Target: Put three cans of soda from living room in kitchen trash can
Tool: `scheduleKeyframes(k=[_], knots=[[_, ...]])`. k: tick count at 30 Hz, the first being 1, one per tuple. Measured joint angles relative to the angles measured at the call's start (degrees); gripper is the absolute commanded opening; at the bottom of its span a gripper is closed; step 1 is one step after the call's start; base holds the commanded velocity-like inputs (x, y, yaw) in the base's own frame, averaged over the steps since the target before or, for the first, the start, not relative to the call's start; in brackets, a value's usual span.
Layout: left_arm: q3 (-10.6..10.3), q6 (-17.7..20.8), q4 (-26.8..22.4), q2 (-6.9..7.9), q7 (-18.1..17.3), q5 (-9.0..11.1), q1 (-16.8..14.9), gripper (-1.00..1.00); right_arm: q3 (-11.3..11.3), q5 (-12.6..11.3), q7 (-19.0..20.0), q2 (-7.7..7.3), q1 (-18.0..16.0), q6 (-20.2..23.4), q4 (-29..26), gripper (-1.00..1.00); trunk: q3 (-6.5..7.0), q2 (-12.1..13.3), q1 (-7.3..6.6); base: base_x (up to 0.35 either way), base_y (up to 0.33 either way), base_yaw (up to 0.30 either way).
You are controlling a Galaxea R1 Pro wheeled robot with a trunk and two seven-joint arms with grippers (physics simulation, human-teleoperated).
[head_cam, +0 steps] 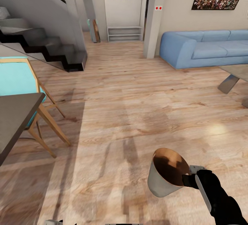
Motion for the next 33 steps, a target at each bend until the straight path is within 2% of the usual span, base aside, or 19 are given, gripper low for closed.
scheduleKeyframes(k=[4,33], knots=[[0.0,0.0,0.0,0.0,0.0,0.0,0.0,1.0,0.0,0.6,-0.1,-0.02,0.0,0.0,0.0,-1.0,0.37,0.0,0.0,0.0,0.0,0.0],[0.0,0.0,0.0,0.0,0.0,0.0,0.0,1.0,0.0,0.4,0.0,0.01,0.0,0.1,0.0,-1.0,3.09,0.0,0.0,0.0,0.0,0.0]])
